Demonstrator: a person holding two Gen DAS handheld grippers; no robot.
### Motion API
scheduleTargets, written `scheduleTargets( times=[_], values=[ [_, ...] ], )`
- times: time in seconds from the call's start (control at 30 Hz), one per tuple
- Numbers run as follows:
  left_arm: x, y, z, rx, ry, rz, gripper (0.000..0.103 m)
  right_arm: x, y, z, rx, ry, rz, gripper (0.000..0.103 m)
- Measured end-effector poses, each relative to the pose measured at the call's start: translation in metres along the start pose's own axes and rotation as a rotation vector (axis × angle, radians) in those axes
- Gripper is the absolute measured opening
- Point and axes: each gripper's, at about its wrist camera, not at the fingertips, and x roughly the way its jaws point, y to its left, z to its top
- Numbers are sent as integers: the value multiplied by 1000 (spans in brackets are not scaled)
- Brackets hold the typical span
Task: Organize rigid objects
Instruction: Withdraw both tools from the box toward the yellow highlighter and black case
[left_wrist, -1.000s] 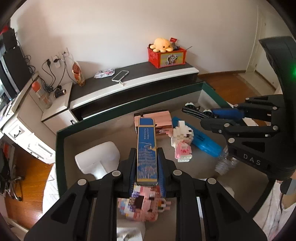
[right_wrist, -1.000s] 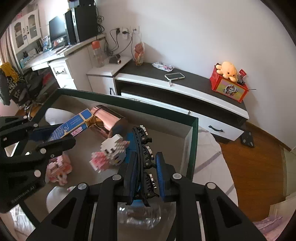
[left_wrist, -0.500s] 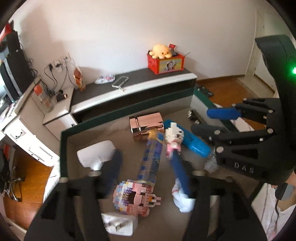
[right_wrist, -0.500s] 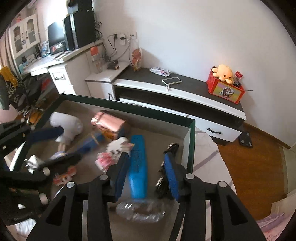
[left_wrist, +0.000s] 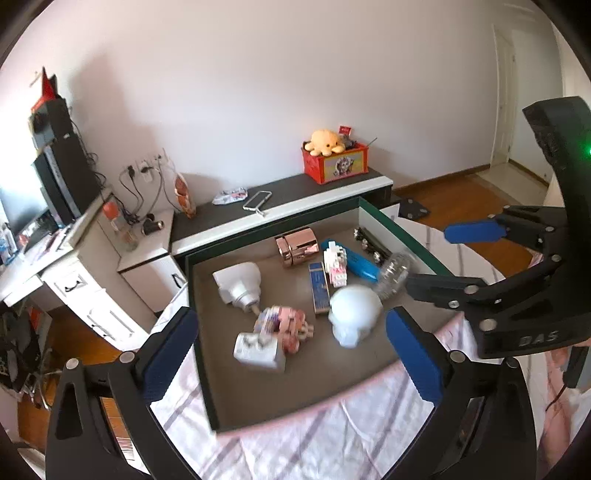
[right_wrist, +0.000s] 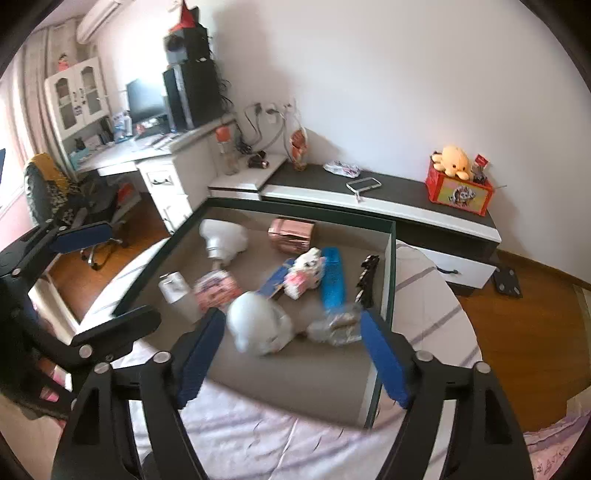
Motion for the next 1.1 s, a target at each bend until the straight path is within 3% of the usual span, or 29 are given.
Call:
scheduleTargets(
  times=[0.4, 0.57, 0.83, 1.1],
  values=[
    [-102, -7, -48, -2, -105, 10, 103, -98, 35, -43, 14, -123, 51, 81],
    [-126, 1, -74, -3, -116, 55, 103, -123, 39, -73, 51, -160, 19, 81],
    [-130, 30, -107, -47, -62, 103, 103, -107, 39, -120, 162, -125, -31, 82],
    [-104, 63, -117, -120, -13, 80, 103, -73, 40, -160, 296, -41, -73, 82]
  ],
)
